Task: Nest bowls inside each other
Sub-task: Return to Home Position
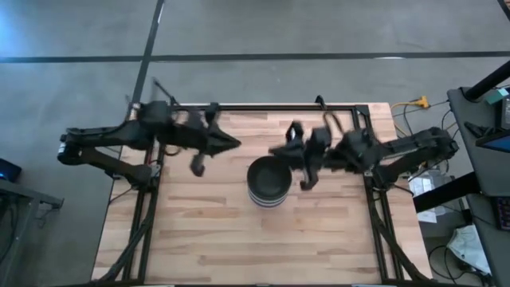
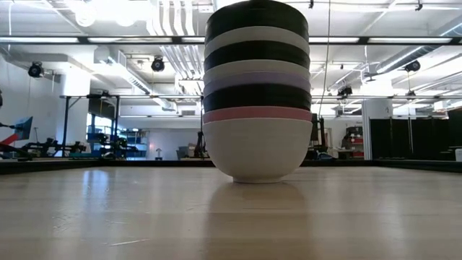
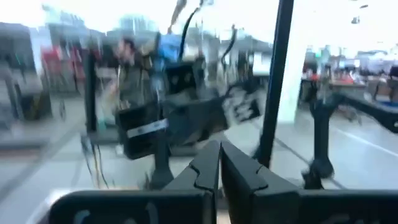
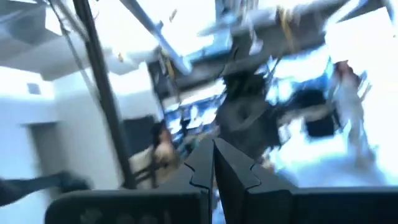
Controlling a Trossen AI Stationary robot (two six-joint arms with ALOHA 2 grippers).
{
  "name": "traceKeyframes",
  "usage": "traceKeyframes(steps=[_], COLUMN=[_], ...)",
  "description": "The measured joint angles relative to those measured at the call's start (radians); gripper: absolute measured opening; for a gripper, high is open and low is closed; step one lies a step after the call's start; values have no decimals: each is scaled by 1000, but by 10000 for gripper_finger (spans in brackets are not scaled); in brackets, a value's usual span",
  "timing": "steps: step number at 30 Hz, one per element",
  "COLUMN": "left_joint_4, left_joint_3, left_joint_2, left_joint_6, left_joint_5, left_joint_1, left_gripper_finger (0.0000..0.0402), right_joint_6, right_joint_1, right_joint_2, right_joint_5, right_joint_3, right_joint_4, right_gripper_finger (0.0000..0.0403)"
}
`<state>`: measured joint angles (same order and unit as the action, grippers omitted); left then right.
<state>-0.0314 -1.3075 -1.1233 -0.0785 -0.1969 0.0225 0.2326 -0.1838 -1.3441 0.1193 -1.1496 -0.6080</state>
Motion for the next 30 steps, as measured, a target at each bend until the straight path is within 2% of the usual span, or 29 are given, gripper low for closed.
traceKeyframes(steps=[6, 11, 15, 21, 26, 28, 30], left_joint_4=[-60, -259, -431, -535, -608, -636, -646], left_joint_3=[-7, 0, 4, 47, 162, 219, 295], left_joint_2=[169, 355, 456, 664, 855, 942, 1032], left_joint_6=[76, 94, 67, 8, 4, -42, -104], left_joint_5=[63, 172, 210, 277, 364, 439, 455], left_joint_1=[66, 107, 108, 108, 108, 108, 107], left_gripper_finger=[1, 1, 1, 1, 1, 1, 1], right_joint_6=[-116, -180, -196, -141, -109, -109, -106], right_joint_1=[138, 196, 198, 197, 198, 198, 198], right_joint_2=[159, 367, 538, 756, 940, 1025, 1122], right_joint_5=[-25, -23, -25, 4, 76, 111, 144], right_joint_3=[-103, -133, -91, 107, 363, 460, 548], right_joint_4=[237, 430, 495, 493, 315, 260, 233], right_gripper_finger=[9, 9, 9, 9, 9, 9, 9])
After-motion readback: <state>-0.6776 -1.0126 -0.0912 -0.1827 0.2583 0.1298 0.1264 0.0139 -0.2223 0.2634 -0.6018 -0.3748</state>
